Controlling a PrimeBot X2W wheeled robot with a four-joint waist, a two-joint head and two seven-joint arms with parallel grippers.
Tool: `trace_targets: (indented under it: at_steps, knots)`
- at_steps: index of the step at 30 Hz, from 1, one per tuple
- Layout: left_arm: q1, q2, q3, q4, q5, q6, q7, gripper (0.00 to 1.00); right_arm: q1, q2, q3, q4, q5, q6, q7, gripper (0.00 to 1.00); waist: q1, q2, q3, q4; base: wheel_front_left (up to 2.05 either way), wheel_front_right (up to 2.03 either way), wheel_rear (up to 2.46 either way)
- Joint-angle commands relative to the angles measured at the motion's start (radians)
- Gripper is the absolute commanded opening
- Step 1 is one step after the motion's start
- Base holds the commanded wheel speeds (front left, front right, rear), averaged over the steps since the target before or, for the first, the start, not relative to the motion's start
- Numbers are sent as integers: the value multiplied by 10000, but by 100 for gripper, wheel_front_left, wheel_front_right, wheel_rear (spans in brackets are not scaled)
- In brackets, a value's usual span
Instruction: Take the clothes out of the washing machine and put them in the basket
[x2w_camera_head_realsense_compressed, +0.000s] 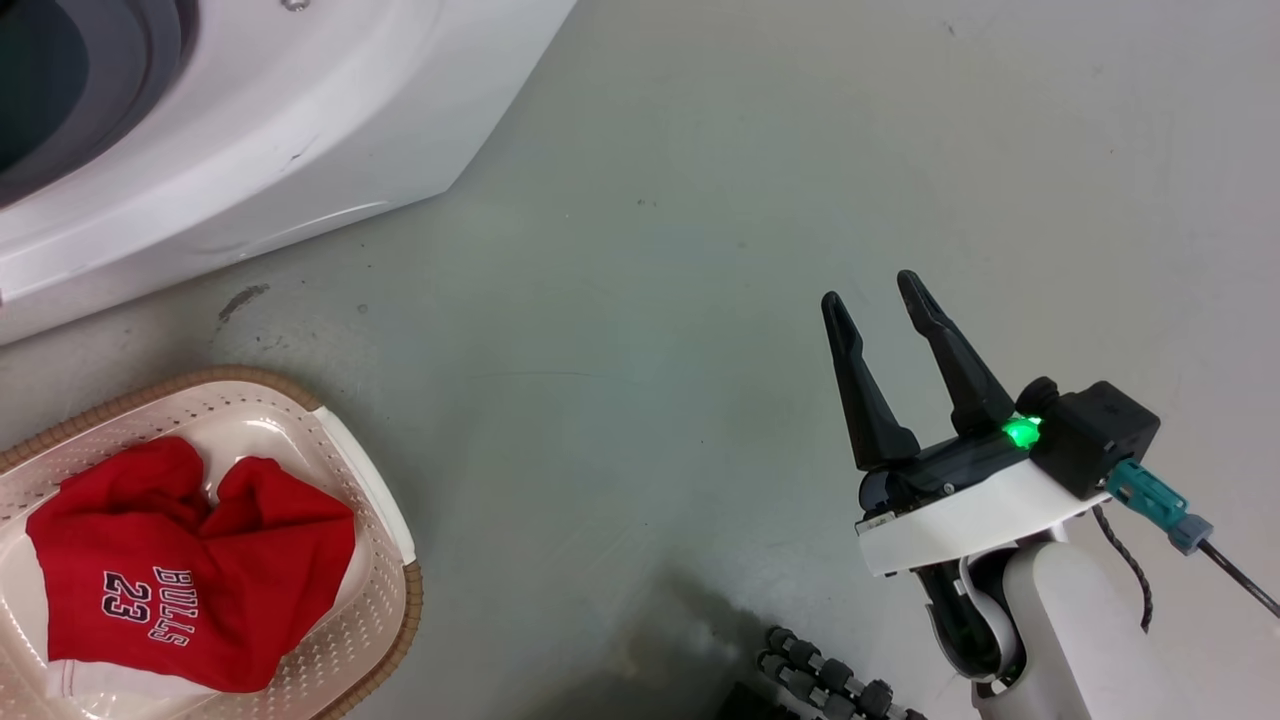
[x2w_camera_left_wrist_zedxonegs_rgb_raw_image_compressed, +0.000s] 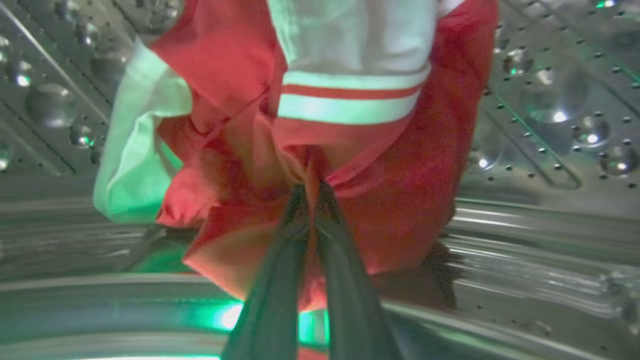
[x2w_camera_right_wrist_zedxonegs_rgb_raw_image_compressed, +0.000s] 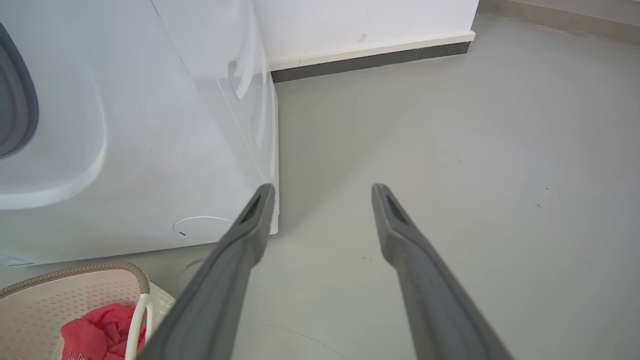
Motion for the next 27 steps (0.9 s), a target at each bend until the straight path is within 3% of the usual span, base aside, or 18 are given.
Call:
trace_targets:
  at_steps: [1,7,15,21,23,27]
  knots:
    - [345,97,-44,-378,102,133,-233,0,-171,16,39,61,82,-7,-22,100,-1,0,-70,7,0,0,0]
    - [1033,322,-212,-1245,267,205,-1209,0,-197,15,-20,125,24,-7,-22,100,-1,0,-350,106,0,0,0]
    - [2826,182,-211,-2066,144,87,-4271,0,-84,13,-339,275,-322,-7,-21,100,-1,0,-1206,534,0,0,0]
    - [4049,-99,-138,-1770,-123,-235,-6727,0,155,10,-470,449,-640,-7,-22,100,-1,0,-2052,929,0,0,0]
    - [4248,20,-31,-1415,-252,-472,-7485,0,232,10,-514,497,-756,-7,-22,100,-1,0,-2323,1023,0,0,0]
    - [4720,-294,-101,-636,-353,-811,-8765,0,435,4,-655,650,-987,-7,-21,100,-1,0,-2948,1265,0,0,0]
